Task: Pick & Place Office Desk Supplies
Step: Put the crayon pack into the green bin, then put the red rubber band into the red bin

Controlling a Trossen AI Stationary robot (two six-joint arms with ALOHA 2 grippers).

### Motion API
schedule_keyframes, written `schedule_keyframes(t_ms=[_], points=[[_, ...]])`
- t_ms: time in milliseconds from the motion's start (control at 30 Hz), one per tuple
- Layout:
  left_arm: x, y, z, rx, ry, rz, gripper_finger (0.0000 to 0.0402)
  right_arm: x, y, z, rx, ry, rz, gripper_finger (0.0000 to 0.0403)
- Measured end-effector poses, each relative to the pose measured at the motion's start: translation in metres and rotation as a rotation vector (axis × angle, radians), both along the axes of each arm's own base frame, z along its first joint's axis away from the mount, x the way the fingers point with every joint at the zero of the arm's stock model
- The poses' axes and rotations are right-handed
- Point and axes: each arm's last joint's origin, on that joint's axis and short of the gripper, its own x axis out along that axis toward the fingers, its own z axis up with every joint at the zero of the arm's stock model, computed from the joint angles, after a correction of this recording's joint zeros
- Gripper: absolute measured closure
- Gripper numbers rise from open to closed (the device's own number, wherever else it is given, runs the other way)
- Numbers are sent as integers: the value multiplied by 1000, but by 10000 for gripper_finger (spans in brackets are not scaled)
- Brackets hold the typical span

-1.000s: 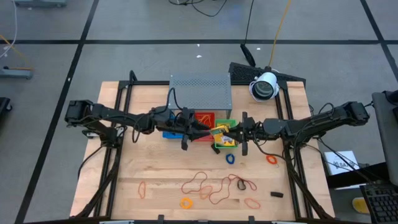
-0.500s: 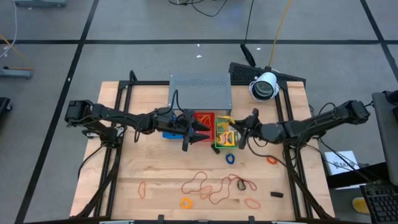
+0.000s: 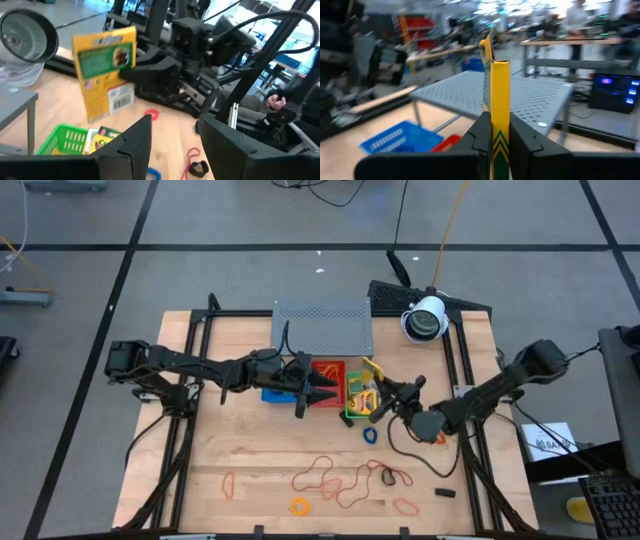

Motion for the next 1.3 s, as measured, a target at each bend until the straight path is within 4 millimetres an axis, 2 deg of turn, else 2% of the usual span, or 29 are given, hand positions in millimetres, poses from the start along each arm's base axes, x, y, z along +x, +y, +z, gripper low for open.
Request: schedule_keyframes(t_ms=[200, 667, 1000, 1300], points=[[0, 1, -1, 15, 11, 0, 227, 3, 14, -14, 25, -83, -112, 371], [-1, 1, -5, 17, 48, 0, 227, 9, 23, -35, 75, -154, -101, 381], [-1, 1, -6, 16, 55, 0, 227, 11, 23, -35, 106, -173, -48, 303], [-1, 1, -8, 13, 78, 0, 227, 12, 24, -34, 100, -139, 22, 287]])
